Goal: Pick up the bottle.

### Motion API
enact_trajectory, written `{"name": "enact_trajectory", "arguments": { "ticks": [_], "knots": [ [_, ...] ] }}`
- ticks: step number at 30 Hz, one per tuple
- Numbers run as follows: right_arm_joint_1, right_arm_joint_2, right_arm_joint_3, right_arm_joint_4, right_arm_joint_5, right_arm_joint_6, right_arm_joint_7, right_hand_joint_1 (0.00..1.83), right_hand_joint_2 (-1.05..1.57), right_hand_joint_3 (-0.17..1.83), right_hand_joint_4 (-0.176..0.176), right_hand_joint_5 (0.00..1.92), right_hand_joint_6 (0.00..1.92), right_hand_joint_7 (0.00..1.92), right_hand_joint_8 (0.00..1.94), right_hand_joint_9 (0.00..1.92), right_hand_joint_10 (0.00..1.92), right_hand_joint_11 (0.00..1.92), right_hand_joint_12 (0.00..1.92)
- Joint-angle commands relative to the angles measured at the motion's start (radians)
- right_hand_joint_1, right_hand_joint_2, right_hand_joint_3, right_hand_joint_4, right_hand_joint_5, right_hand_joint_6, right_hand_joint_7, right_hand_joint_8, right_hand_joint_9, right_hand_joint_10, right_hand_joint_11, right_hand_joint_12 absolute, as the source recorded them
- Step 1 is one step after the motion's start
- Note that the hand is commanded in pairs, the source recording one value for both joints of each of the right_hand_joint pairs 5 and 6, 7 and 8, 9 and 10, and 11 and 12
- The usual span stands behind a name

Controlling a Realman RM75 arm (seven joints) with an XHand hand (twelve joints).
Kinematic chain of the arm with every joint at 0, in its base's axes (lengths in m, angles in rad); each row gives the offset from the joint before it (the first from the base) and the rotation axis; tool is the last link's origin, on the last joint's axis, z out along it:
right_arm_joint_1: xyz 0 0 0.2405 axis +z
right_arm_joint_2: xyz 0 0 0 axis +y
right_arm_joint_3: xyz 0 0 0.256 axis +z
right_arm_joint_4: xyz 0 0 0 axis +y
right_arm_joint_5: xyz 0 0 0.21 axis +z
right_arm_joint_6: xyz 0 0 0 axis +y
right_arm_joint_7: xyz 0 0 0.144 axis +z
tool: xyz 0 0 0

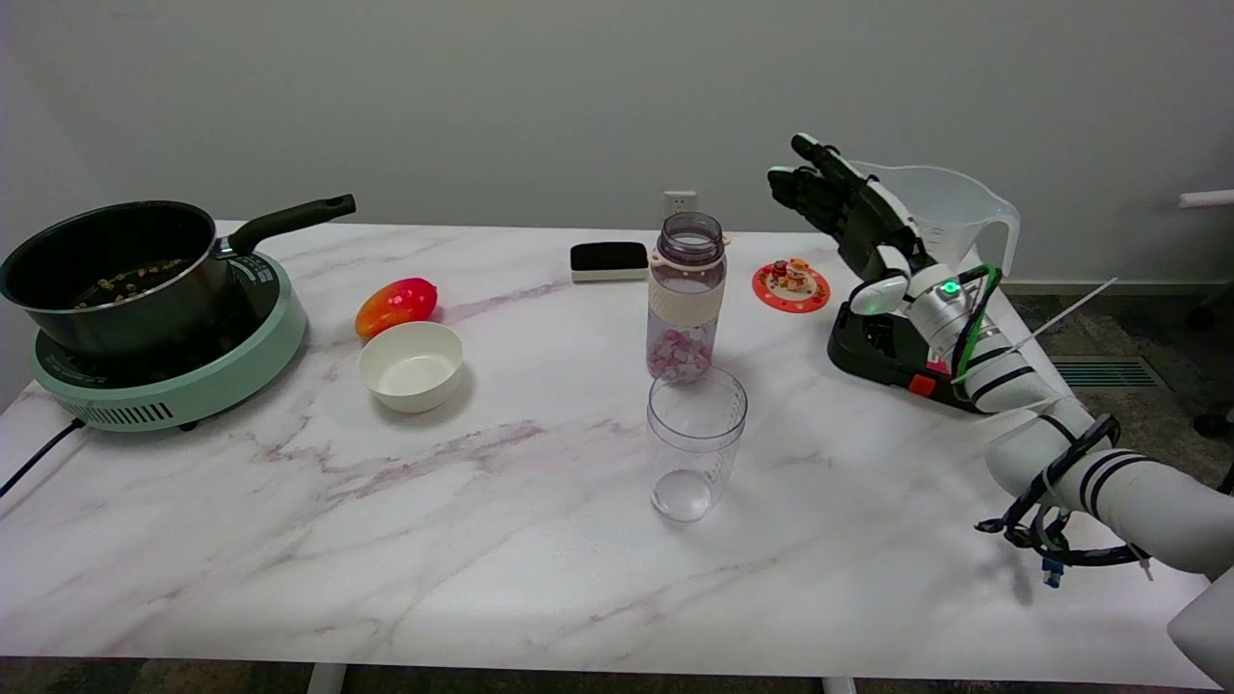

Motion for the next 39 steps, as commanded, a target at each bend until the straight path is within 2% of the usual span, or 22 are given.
{"name": "enact_trajectory", "arguments": {
  "ticks": [1,18,32,39],
  "knots": [
    [0.033,-0.087,-0.040,-0.068,-0.052,0.009,0.035,1.33,-1.00,1.11,0.000,0.14,0.14,0.49,0.49,0.35,0.35,0.27,0.27],
    [0.103,-0.179,-0.089,-0.151,-0.062,-0.046,0.023,1.33,-0.94,1.11,0.000,0.15,0.15,0.52,0.52,0.37,0.37,0.28,0.28],
    [0.135,-0.259,-0.082,-0.210,-0.073,-0.093,0.010,1.33,-0.99,1.17,0.000,0.19,0.19,0.47,0.47,0.37,0.37,0.15,0.15],
    [0.148,-0.278,-0.081,-0.215,-0.073,-0.106,0.010,1.34,-0.95,1.15,0.000,0.19,0.19,0.48,0.48,0.38,0.38,0.15,0.15]
  ]
}}
